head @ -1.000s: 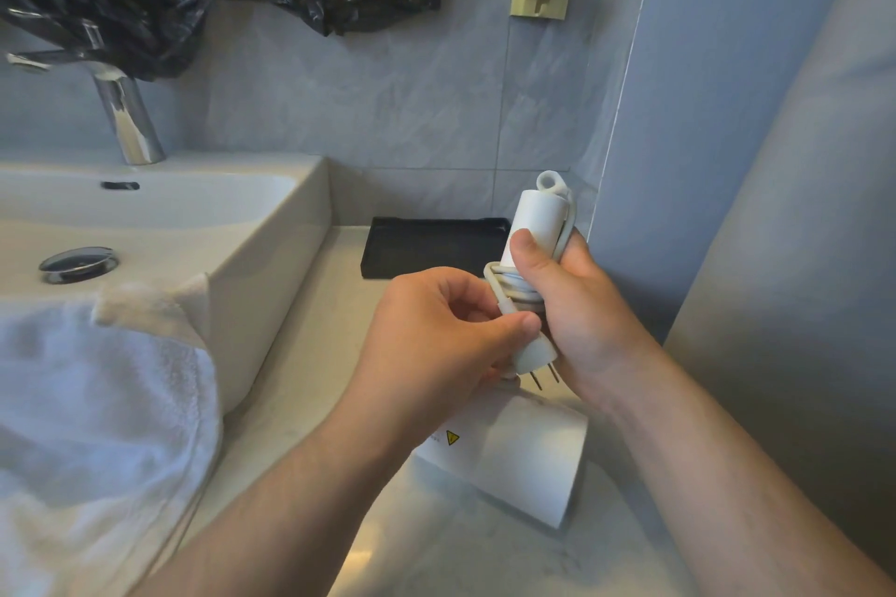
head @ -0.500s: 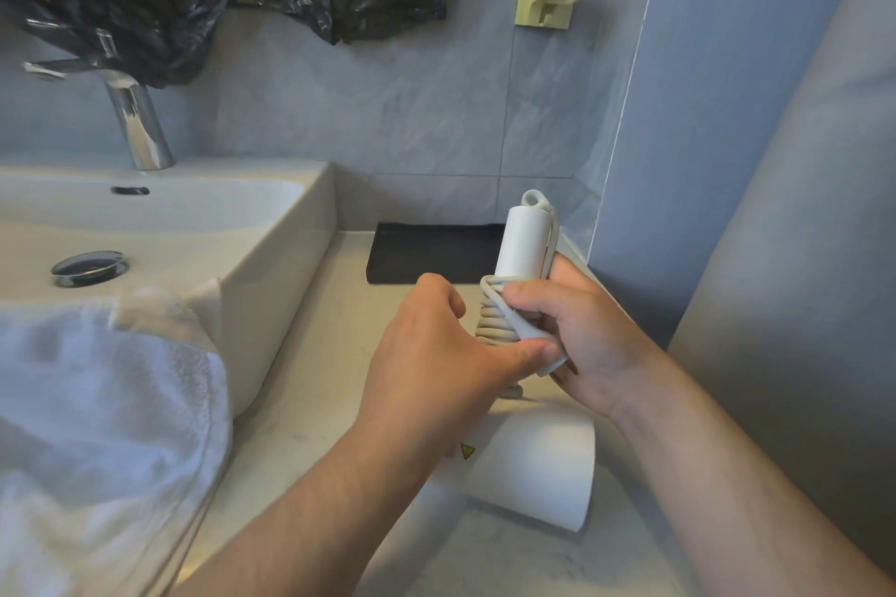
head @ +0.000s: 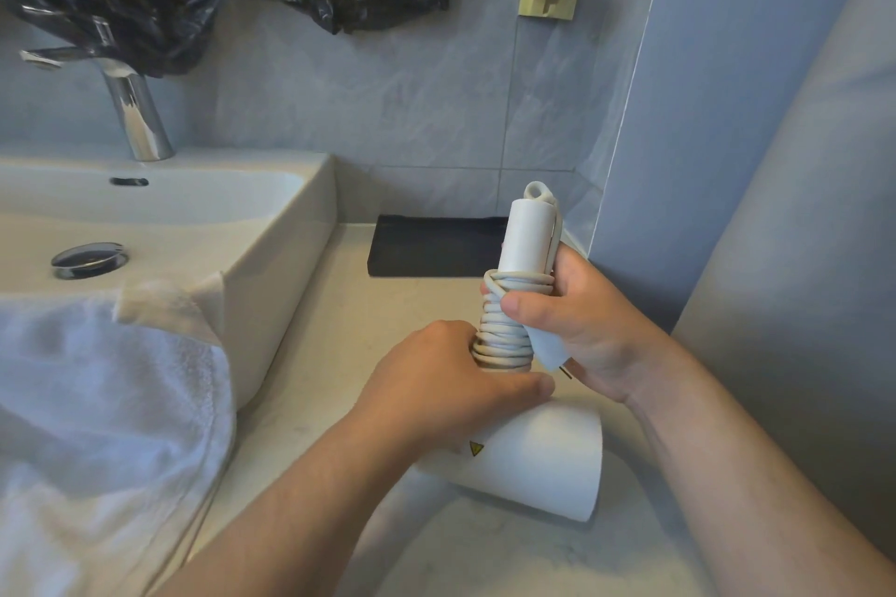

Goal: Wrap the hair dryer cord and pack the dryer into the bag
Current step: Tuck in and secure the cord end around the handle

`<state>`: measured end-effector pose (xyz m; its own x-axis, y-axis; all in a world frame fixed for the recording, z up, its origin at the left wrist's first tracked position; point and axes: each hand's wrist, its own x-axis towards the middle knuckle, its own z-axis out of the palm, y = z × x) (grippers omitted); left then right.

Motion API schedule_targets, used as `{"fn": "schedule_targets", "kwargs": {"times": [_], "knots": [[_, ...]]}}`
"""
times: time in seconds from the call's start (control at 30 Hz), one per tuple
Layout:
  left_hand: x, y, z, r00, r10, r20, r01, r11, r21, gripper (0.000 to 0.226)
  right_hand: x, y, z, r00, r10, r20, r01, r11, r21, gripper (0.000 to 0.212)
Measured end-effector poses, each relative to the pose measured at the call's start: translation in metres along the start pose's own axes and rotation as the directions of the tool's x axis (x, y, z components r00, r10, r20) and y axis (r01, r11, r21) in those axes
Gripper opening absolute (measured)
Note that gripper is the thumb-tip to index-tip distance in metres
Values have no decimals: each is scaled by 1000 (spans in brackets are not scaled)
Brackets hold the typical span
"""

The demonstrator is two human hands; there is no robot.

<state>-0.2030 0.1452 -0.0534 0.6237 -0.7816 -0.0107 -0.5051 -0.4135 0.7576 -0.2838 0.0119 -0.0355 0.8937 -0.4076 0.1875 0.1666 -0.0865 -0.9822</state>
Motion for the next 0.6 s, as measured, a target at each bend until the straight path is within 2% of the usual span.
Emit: {"fn": "schedule_targets", "kwargs": {"times": [0.03,0.1,0.27,0.33,0.37,0.47,0.5,0.6], "knots": [[2,-4,-3,995,22,98,-14,996,-85,37,0,0,-1,1000,10,-4,-10,1000,-3,55],[5,-13,-6,971,67,228,-18,978,-208,42,0,2,-3,999,39,-6,-39,999,13,52],[10,-22,-6,968,66,242,13,951,-310,34,2,10,-10,991,128,-37,-127,992,18,57],[12,-25,-6,966,59,251,44,922,-385,34,5,15,-14,984,160,-83,-157,986,47,53],[15,-28,-5,969,46,244,80,874,-480,35,6,18,-15,979,173,-109,-166,984,69,50],[26,-42,-2,976,-43,212,194,608,-770,39,9,27,-23,959,210,-188,-178,968,175,50],[29,-46,-1,979,-55,197,193,562,-805,40,10,29,-25,948,230,-221,-180,958,225,51],[31,-51,1,985,-54,166,170,524,-835,45,15,35,-24,890,311,-334,-187,916,354,43]]}}
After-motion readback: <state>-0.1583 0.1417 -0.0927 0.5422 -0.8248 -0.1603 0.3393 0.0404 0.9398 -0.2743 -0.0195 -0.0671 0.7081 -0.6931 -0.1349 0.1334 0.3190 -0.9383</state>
